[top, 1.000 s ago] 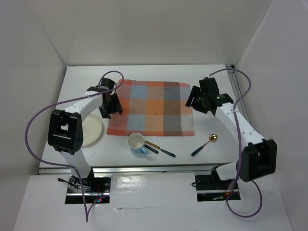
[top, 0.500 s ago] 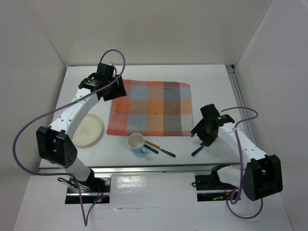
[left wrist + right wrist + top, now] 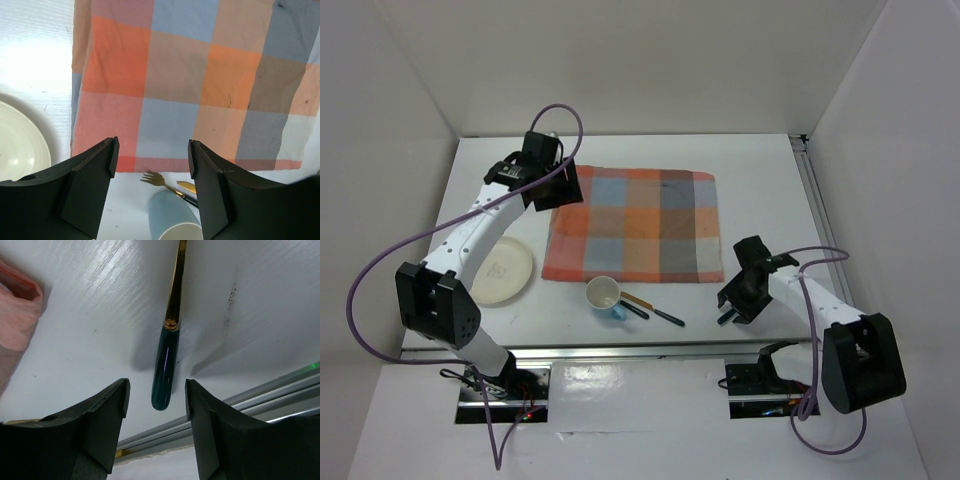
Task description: Set the dinner table for one person
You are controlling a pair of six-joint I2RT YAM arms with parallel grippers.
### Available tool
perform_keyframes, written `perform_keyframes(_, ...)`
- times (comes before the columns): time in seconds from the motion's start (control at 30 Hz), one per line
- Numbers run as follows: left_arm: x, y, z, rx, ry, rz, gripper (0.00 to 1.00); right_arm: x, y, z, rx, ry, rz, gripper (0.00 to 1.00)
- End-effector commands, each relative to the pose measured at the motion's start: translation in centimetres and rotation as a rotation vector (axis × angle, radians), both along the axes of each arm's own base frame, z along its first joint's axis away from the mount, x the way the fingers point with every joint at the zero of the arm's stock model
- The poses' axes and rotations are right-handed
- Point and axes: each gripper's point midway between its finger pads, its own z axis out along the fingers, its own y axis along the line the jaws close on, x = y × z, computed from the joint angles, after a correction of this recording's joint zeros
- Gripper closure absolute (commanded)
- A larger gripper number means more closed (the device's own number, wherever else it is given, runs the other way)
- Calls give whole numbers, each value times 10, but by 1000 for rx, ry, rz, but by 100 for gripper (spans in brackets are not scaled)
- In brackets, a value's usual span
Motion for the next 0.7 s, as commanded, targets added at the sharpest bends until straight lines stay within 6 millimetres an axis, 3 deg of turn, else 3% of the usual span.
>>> perform_keyframes(0.0,-2,-2,2,16,-4,-26,25,11,3,-7,18,-34,-15,41)
perform_keyframes(0.07,-2,-2,2,16,-4,-26,25,11,5,-15,25,-24,-14,45)
perform_keyframes(0.17,-1,-1,10,17,-25,-20,25,11,9,-23,50,-21,-34,60)
perform_keyframes(0.2,0,0,13,21,-36,-14,25,6,8,-26,45,-3,-34,68)
perform_keyframes(0.23,2,0,19,17,-49,-14,25,10,6,-25,33,-16,-37,84)
perform_keyframes(0.3,2,0,22,16,-51,-14,25,13,-4,-18,-24,-29,-57,96)
perform_keyframes(0.33,2,0,27,14,-56,-14,25,24,-8,-6,-47,-64,-73,100)
perform_keyframes(0.43,2,-5,36,0,-55,-39,25,38,-18,23,-127,-186,-44,100)
perform_keyframes(0.57,11,-9,80,-21,-145,-59,24,83,0,75,-99,-433,176,100)
perform_keyframes(0.6,10,-9,86,-23,-154,-59,24,101,9,84,-107,-502,309,100)
perform_keyframes(0.67,13,-9,99,-25,-188,-66,24,113,18,86,-94,-482,379,100)
